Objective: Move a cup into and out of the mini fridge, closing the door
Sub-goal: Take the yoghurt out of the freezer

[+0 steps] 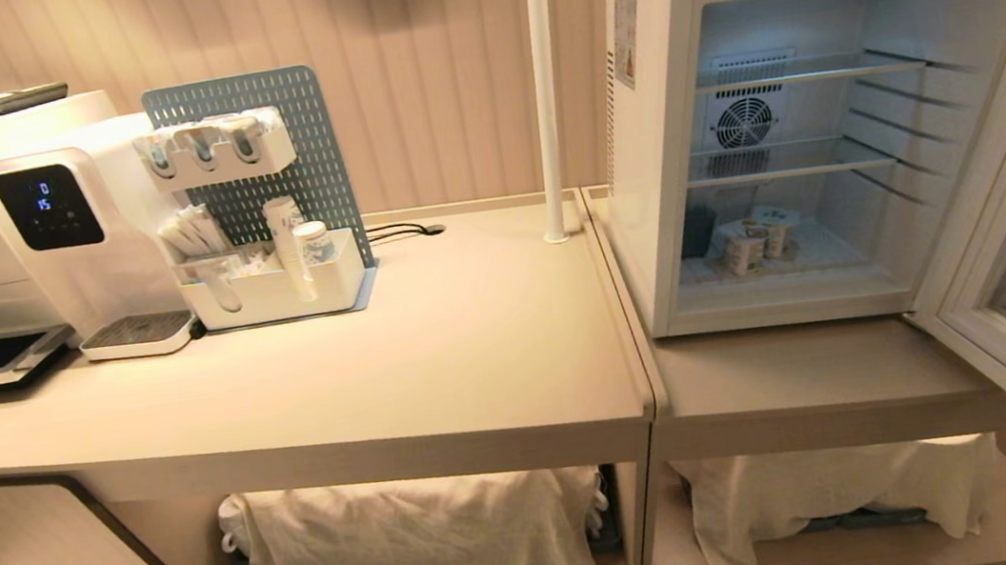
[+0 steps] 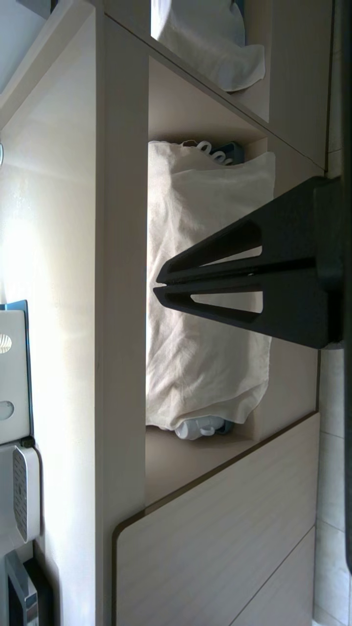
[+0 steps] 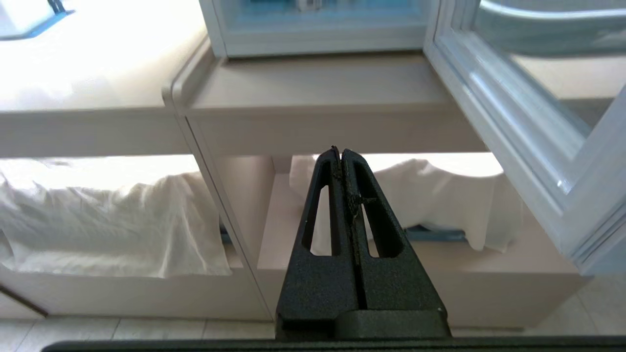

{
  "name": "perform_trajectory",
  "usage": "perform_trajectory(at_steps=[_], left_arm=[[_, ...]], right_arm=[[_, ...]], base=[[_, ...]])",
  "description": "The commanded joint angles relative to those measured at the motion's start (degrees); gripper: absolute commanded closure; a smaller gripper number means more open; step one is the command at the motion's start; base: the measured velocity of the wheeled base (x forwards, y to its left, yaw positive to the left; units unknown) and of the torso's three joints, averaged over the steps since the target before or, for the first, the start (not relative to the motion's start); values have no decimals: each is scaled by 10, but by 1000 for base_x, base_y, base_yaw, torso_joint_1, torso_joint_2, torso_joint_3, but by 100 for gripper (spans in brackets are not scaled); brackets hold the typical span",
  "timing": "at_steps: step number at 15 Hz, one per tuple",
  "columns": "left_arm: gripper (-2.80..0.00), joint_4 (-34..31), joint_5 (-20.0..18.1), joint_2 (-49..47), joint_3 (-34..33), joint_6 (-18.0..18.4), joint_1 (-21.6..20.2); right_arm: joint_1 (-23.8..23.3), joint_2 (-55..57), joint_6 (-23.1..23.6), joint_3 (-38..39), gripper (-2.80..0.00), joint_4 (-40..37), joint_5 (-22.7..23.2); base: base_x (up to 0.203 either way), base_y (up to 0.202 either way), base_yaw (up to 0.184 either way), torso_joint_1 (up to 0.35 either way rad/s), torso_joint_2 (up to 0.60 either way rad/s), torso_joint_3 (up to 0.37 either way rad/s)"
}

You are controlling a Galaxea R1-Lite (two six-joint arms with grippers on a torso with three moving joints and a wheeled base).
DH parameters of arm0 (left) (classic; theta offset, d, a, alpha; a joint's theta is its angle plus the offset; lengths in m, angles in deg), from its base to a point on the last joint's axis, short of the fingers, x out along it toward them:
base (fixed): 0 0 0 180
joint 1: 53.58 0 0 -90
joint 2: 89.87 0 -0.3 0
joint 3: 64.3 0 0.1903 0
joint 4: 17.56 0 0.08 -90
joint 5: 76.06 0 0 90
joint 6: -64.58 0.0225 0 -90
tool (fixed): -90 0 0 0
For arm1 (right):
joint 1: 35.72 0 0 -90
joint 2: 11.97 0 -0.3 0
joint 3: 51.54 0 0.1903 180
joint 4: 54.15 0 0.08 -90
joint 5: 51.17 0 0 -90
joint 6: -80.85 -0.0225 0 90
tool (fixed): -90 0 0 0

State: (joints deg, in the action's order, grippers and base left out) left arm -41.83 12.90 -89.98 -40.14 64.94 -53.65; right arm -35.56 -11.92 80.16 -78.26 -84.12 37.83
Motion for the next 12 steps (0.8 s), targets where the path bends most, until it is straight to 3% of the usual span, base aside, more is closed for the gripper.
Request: perform_trajectory(at_steps=[1, 4, 6, 10, 12], left_arm=[[0, 0, 0, 0, 0, -3, 0], [0, 0, 0, 0, 0, -4, 0], [0, 0, 0, 0, 0, -3, 0], [0, 0, 0, 0, -1, -4, 0], [0, 0, 0, 0, 0, -3, 0]], right_arm=[[0, 5, -1, -43, 0, 5, 5], [0, 100, -1, -232, 0, -36, 38], [0, 228, -1, -309, 0, -58, 60], [1, 471, 2, -387, 0, -65, 113], [1, 546, 2, -372, 0, 35, 148]], base=[[0, 0, 0, 0, 0, 0], [0, 0, 0, 0, 0, 0], [0, 0, 0, 0, 0, 0], [0, 0, 0, 0, 0, 0], [0, 0, 0, 0, 0, 0]])
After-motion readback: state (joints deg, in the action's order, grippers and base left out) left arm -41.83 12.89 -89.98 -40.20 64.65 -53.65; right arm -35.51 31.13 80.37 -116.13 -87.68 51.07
